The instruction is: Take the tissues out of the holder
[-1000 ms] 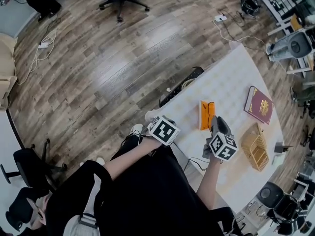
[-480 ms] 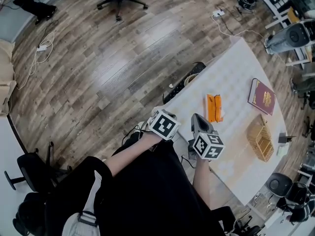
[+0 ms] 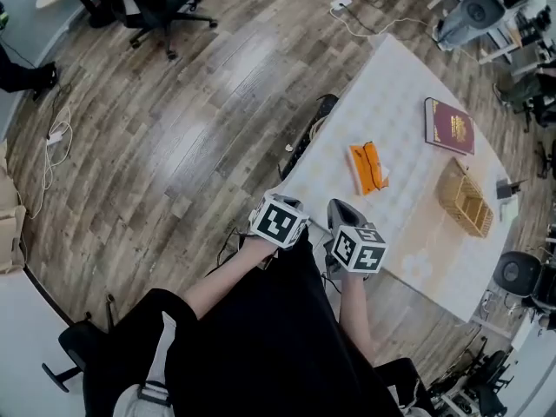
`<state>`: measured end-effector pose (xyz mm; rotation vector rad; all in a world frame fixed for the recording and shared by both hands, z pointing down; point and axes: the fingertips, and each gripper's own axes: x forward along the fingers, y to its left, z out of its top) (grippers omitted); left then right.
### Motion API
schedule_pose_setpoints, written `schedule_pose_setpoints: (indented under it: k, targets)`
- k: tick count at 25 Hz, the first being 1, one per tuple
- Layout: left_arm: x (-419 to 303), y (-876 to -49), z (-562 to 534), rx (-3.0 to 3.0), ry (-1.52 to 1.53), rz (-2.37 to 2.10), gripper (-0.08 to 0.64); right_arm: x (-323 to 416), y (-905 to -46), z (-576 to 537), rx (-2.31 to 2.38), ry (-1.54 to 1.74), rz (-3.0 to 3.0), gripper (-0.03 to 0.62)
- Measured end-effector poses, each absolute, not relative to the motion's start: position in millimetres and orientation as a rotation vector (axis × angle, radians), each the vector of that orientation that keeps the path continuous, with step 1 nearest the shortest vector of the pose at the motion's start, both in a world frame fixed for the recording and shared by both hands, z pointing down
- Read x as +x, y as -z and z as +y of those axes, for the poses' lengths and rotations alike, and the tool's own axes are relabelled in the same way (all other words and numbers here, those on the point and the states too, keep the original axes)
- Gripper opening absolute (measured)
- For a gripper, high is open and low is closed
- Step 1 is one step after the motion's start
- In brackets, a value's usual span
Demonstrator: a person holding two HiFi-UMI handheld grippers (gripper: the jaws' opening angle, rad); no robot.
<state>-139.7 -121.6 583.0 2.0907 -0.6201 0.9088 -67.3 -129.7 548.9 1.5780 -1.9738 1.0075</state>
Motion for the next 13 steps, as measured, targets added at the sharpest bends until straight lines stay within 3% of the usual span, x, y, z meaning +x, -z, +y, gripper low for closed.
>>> schedule_pose_setpoints:
  k: [13]
  targets:
    - [-100, -571, -109, 2.199, -0.996, -0.471, 0.0, -31, -543, -100, 1.744, -1.065, -1.858, 0.014]
